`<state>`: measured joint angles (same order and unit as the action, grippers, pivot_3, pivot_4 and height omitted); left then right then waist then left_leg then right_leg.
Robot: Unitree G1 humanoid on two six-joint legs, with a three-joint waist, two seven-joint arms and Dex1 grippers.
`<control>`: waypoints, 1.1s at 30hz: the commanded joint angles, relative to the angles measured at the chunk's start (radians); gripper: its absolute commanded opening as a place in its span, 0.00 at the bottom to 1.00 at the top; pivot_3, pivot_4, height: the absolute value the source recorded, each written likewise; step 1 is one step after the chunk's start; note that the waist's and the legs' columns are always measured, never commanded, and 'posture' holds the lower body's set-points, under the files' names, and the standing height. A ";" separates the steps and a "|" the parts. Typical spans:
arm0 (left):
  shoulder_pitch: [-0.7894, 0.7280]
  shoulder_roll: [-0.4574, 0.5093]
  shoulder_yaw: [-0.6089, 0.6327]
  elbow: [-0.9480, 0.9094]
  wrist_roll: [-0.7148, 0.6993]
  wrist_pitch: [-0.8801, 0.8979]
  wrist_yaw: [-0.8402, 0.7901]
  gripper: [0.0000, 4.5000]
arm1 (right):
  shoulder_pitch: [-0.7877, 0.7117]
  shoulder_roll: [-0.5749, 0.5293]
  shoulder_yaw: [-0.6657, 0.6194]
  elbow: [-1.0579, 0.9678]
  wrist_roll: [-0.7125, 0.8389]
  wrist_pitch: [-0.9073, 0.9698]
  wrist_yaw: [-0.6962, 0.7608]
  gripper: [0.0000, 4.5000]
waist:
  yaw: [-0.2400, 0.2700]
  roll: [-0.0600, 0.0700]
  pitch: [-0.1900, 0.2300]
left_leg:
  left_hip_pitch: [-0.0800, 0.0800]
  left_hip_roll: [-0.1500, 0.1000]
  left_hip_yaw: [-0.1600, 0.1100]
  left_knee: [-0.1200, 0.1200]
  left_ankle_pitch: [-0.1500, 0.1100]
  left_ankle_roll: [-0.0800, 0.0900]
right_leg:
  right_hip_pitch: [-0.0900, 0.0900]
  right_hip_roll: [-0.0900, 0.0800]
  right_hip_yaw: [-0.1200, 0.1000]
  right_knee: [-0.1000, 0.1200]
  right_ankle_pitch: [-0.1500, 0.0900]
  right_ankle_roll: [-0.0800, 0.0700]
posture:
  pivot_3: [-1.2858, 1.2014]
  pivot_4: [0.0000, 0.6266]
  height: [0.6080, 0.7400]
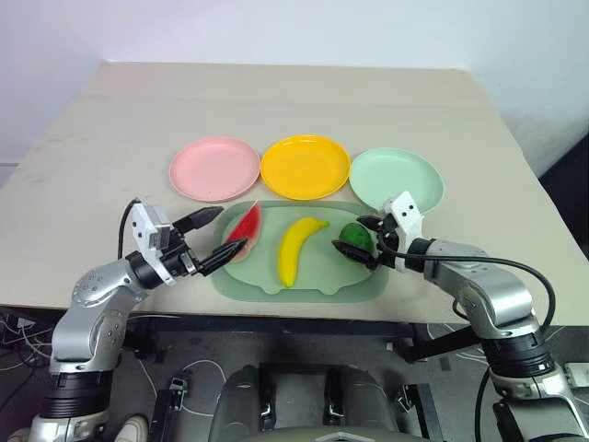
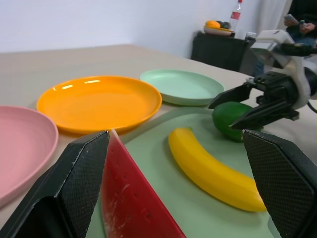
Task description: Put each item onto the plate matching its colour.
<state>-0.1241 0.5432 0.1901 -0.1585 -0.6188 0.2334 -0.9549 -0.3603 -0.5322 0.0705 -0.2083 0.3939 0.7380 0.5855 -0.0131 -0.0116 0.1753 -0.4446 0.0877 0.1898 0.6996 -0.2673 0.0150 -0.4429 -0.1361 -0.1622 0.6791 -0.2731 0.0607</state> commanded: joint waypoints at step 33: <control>0.085 0.013 0.055 -0.109 0.003 -0.007 0.060 1.00 | -0.576 0.034 -0.131 0.938 -0.247 -0.338 -0.185 0.60 | -0.011 0.002 0.001 | 0.000 -0.001 0.003 -0.001 0.002 -0.003 | -0.002 0.001 0.002 0.002 0.000 0.000 | 0.52 0.24 0.66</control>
<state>-0.0451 0.5482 0.2200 -0.2194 -0.6014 0.2302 -0.9015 -0.9024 -0.4945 -0.0614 0.7004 0.1718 0.4411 0.4104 -0.0242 -0.0097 0.1764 -0.4449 0.0872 0.1932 0.6989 -0.2654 0.0122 -0.4451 -0.1356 -0.1603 0.6807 -0.2732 0.0612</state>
